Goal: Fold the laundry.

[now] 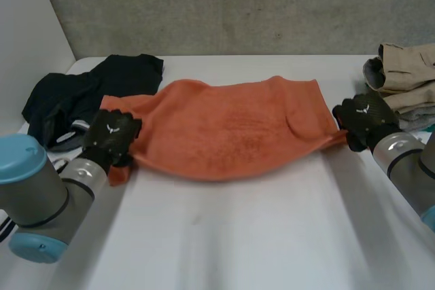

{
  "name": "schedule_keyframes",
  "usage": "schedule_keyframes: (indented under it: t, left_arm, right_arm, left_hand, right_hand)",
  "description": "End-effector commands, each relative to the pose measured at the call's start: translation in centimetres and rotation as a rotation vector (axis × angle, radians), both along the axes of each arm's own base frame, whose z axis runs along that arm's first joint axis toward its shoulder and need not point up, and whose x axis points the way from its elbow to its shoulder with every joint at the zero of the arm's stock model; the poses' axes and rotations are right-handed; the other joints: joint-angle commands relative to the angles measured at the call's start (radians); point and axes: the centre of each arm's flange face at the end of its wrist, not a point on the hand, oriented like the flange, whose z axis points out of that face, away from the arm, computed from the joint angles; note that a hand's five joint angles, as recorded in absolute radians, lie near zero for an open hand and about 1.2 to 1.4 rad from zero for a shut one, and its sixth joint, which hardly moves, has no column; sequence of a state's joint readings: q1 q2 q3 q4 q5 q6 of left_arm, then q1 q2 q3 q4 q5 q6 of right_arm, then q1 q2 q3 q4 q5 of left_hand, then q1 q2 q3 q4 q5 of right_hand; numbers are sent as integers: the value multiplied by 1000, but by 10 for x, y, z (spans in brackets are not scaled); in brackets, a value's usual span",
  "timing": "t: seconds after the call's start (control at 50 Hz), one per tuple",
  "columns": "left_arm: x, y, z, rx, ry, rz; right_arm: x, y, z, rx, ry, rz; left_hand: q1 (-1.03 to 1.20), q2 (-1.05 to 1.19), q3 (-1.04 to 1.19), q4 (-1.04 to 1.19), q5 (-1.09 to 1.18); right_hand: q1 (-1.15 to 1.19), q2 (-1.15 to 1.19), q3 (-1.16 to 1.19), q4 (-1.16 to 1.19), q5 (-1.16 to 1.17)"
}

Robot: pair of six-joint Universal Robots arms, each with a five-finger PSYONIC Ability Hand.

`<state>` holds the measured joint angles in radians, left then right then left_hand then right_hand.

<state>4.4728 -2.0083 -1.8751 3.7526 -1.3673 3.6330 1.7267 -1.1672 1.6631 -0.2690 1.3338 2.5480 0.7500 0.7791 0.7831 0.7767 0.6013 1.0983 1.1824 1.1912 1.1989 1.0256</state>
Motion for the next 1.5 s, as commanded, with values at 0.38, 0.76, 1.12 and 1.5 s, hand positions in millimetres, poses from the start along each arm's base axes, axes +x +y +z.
schedule_keyframes:
  t: [0.38,0.76,1.12,1.5]
  left_arm:
    - [29,-6,-19,40,-91,53]
    - [38,31,107,-109,-67,107]
    - [41,69,88,115,-358,0]
    - [-22,-121,158,-593,-227,54]
  right_arm:
    - [-11,-5,-6,23,1,-41]
    - [-30,37,77,0,284,-10]
    - [-41,56,78,205,423,21]
    - [8,-80,146,-502,13,-182]
  left_hand:
    - [235,206,202,208,209]
    - [646,617,613,620,620]
    - [646,617,613,620,620]
    - [646,617,613,620,620]
  right_hand:
    - [298,214,205,197,196]
    - [298,214,205,197,196]
    - [298,214,205,197,196]
    - [298,214,205,197,196]
